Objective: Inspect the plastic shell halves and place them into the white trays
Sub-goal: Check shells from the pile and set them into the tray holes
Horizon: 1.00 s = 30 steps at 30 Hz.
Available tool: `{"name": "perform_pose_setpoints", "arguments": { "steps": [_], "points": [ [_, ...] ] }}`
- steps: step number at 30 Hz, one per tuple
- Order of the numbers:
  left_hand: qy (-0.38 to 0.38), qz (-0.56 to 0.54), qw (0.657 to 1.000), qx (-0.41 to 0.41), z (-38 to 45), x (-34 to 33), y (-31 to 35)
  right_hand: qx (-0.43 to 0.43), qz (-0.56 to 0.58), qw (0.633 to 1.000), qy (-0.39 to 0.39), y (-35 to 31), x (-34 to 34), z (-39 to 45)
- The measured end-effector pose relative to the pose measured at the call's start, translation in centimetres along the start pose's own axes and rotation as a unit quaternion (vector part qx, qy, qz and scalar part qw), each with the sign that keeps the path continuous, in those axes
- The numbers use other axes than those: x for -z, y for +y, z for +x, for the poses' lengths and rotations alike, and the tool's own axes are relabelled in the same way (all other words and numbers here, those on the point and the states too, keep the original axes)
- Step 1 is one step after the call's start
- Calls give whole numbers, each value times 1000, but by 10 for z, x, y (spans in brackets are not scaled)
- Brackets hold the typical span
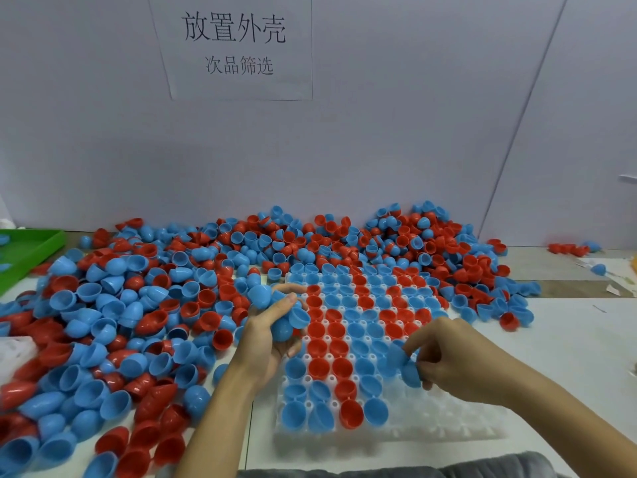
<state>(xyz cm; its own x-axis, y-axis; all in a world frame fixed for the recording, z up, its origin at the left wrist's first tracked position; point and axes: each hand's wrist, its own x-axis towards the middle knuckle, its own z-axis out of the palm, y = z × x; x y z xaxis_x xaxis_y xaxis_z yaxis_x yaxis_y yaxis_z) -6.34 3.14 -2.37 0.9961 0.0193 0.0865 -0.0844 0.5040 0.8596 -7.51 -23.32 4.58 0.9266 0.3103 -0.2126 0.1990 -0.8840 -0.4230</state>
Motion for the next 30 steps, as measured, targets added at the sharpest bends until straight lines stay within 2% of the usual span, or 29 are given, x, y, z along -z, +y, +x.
{"name": "perform_pose_setpoints", "arguments": {
  "steps": [6, 12, 18, 28, 30],
  "points": [
    [-2, -8, 1000, 2, -1, 1, 0, 12, 41, 999, -10, -7, -2, 0],
    [-2, -8, 1000, 0, 0, 1, 0, 64, 73, 990, 104, -10, -4, -10],
    [-7, -7, 1000, -3, -1, 1, 0, 43, 1, 998, 39, -3, -5, -13],
    [-3, -1, 1000, 1, -2, 1, 0, 95, -108, 990, 5, -17, -34, -14],
    [-5, 1, 1000, 1, -2, 0, 0, 101, -136, 985, 19, -16, -40, -13]
  ]
}}
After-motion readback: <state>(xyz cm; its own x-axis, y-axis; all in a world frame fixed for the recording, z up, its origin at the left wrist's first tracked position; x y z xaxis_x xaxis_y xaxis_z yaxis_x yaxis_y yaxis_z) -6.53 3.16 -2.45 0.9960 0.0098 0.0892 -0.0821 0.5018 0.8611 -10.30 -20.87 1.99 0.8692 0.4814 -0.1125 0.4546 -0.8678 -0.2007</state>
